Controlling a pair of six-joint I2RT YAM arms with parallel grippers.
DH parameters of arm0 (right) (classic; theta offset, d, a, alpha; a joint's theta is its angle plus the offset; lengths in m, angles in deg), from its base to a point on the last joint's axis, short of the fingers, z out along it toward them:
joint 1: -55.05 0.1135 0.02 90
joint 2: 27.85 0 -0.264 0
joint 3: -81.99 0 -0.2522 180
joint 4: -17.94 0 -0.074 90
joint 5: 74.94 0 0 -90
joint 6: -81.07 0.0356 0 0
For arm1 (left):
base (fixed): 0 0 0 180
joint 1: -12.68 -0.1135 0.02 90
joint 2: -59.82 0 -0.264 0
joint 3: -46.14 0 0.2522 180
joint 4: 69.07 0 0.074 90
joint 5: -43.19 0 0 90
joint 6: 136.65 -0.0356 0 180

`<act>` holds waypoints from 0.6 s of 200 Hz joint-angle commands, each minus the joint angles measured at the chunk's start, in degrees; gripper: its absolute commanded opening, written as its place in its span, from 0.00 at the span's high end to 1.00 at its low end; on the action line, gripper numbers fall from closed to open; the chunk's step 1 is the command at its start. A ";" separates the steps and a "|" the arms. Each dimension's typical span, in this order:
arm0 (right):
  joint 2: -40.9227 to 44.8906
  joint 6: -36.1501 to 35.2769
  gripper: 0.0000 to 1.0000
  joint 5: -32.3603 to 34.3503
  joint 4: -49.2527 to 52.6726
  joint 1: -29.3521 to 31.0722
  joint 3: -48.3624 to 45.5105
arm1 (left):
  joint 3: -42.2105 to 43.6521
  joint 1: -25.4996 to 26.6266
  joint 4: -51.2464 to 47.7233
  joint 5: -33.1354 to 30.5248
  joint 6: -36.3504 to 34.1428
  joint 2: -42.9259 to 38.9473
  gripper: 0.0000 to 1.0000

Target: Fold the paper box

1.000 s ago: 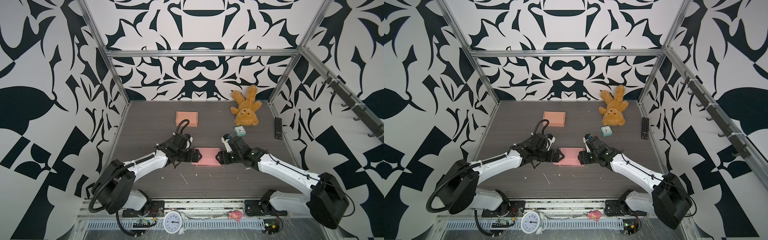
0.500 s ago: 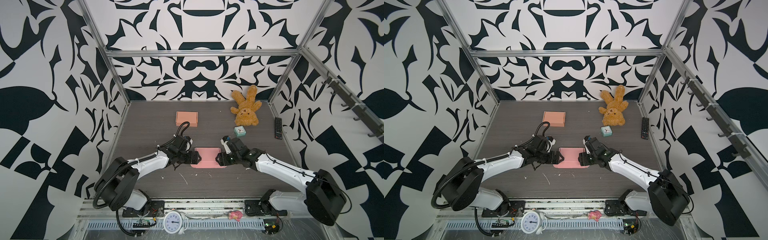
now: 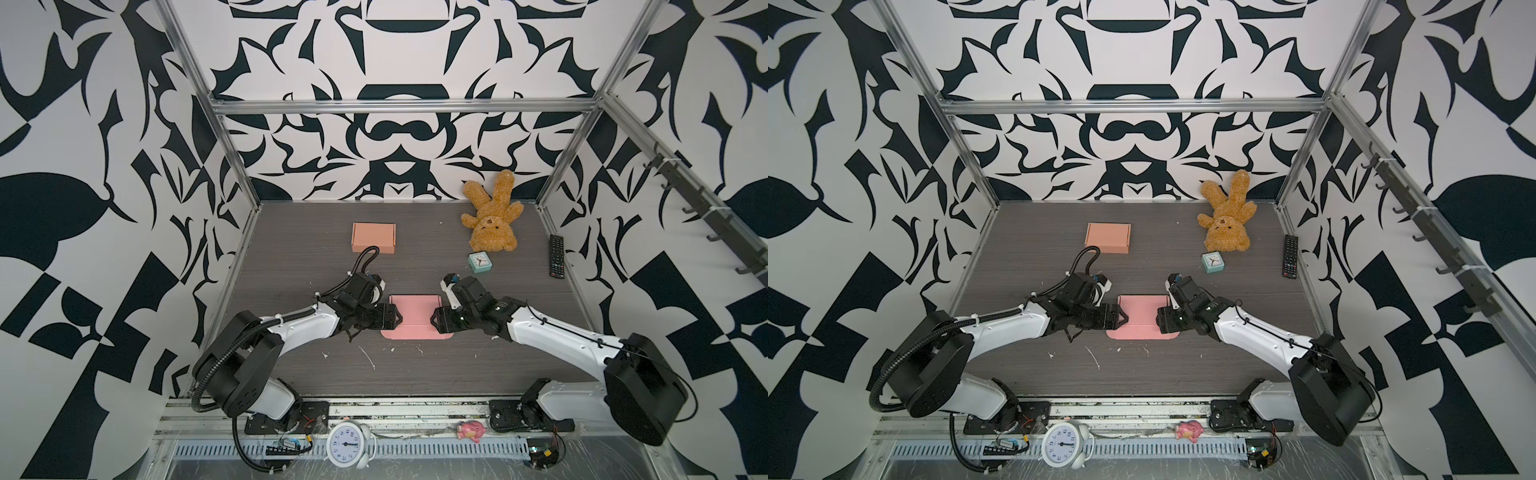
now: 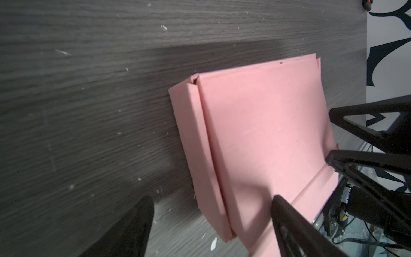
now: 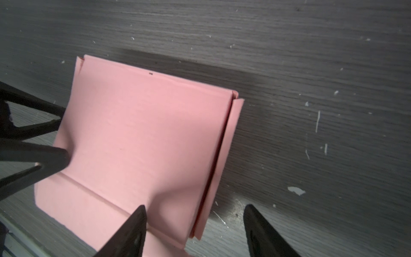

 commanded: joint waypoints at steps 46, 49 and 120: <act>-0.96 0.46 0.30 -0.33 -1.48 -0.18 -0.53 | 1.57 -0.25 1.58 0.42 0.57 1.73 0.19; -0.93 0.45 0.30 -0.33 -1.55 -0.15 -0.60 | 1.72 -0.28 1.62 0.45 0.57 1.82 0.19; -2.25 0.35 0.30 -0.07 -2.06 -0.14 -0.97 | 2.10 -0.28 2.65 0.41 0.65 3.16 0.20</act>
